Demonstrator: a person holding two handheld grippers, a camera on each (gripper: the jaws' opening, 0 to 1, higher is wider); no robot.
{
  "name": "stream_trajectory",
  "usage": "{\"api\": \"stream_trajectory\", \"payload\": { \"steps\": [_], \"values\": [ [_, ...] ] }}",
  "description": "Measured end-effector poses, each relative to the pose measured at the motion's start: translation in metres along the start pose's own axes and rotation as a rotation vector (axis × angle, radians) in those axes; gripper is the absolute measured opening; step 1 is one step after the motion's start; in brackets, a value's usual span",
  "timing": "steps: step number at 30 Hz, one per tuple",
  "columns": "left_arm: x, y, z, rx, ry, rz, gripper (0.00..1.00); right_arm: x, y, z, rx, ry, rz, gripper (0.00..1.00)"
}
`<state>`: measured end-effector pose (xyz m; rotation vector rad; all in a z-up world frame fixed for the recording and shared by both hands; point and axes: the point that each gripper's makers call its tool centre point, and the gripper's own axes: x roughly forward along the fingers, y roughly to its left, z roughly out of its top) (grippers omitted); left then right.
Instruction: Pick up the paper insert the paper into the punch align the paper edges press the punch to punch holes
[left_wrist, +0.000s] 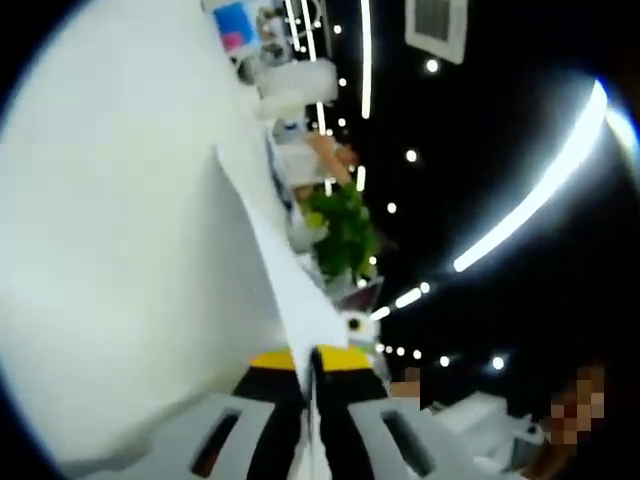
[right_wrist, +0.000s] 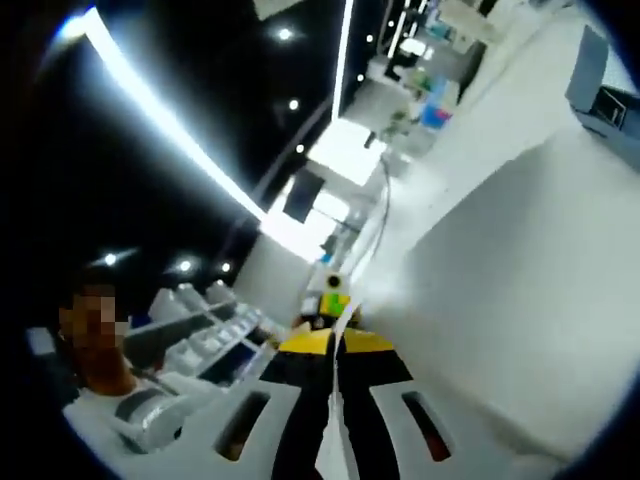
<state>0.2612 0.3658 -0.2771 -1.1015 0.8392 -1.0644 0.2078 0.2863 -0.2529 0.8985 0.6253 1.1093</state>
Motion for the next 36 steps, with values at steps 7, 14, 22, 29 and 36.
{"api": "stream_trajectory", "payload": {
  "steps": [7,14,22,29,36],
  "values": [
    [0.002,0.000,-0.002,0.024,-0.010,0.011,0.04,-0.003,-0.012,0.006,-0.146,-0.018,-0.088,0.08],
    [0.002,0.002,-0.004,0.035,-0.004,0.018,0.04,-0.011,-0.031,0.030,-0.443,-0.079,-0.294,0.16],
    [0.003,0.002,-0.003,0.044,-0.004,0.024,0.04,-0.086,-0.049,0.087,-0.824,-0.160,-0.666,0.23],
    [0.002,0.003,-0.004,0.061,-0.003,0.031,0.04,-0.130,-0.088,0.108,-0.899,-0.159,-0.900,0.28],
    [0.001,0.003,-0.003,0.014,-0.004,0.027,0.04,-0.131,-0.123,0.119,-0.814,-0.161,-0.929,0.30]
  ]
}}
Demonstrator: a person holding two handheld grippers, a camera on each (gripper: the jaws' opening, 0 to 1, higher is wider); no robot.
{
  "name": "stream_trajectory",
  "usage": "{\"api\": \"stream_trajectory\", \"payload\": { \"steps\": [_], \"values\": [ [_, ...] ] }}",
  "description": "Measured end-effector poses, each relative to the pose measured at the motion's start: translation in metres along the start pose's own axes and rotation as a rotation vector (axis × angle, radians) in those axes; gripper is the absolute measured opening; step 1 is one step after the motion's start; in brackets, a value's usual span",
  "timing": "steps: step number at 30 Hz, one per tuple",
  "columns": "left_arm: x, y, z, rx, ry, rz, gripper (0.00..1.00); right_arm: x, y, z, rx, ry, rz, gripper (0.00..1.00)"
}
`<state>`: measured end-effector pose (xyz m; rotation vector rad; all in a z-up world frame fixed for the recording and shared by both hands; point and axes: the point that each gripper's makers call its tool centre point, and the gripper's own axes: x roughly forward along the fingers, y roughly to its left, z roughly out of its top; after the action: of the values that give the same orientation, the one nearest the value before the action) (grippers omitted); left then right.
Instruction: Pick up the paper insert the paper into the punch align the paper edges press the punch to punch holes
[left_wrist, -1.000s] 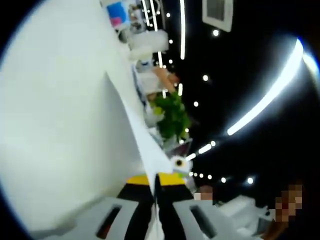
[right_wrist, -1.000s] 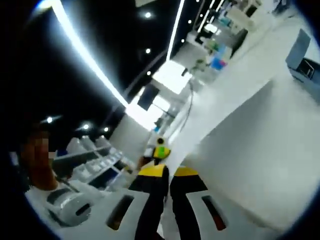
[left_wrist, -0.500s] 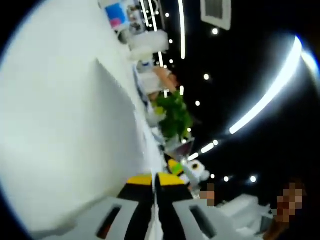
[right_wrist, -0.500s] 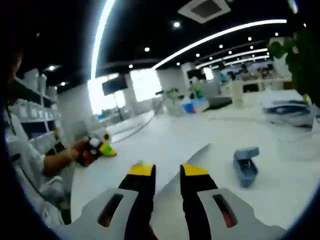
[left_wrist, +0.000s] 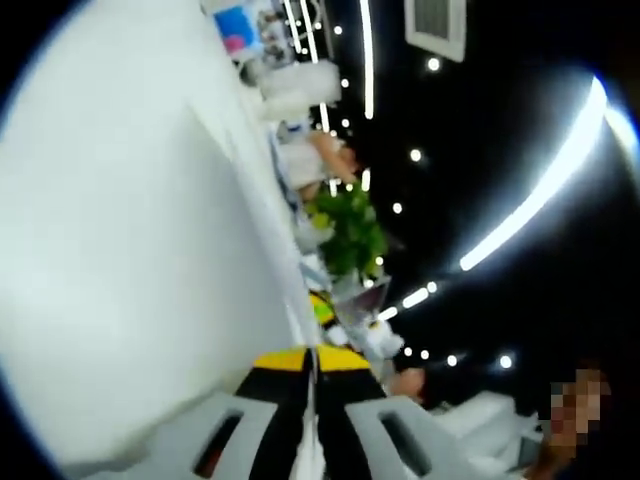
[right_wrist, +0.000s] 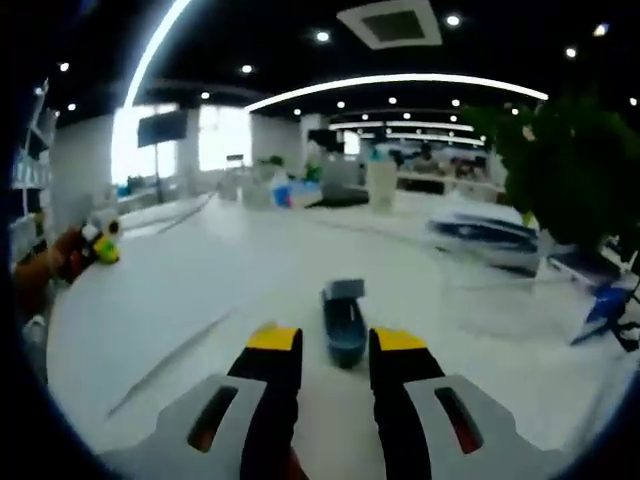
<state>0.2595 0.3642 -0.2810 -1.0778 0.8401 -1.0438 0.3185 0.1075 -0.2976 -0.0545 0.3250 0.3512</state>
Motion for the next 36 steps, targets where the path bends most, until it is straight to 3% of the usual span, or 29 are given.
{"api": "stream_trajectory", "payload": {
  "steps": [4,14,17,24,27,31,36],
  "values": [
    [0.000,0.000,-0.001,-0.011,0.001,-0.005,0.04,0.008,-0.003,-0.008,-0.007,0.033,-0.006,0.29],
    [0.000,-0.001,-0.001,-0.008,0.000,-0.011,0.04,0.015,0.002,-0.005,-0.036,0.018,0.022,0.23],
    [0.000,0.000,0.000,-0.040,-0.002,-0.013,0.04,0.011,0.007,-0.006,-0.024,0.022,0.037,0.23],
    [0.000,0.000,0.000,-0.063,-0.003,-0.016,0.04,-0.017,0.039,-0.015,0.006,0.051,0.184,0.22],
    [0.000,0.000,0.001,-0.066,-0.004,-0.015,0.04,-0.036,0.063,-0.021,-0.068,0.068,0.277,0.22],
    [0.001,0.000,0.001,-0.057,-0.004,-0.016,0.04,-0.051,0.085,-0.026,-0.179,0.068,0.348,0.22],
    [0.001,0.000,0.001,-0.055,-0.003,-0.017,0.04,-0.052,0.088,-0.028,-0.165,0.076,0.365,0.22]
  ]
}}
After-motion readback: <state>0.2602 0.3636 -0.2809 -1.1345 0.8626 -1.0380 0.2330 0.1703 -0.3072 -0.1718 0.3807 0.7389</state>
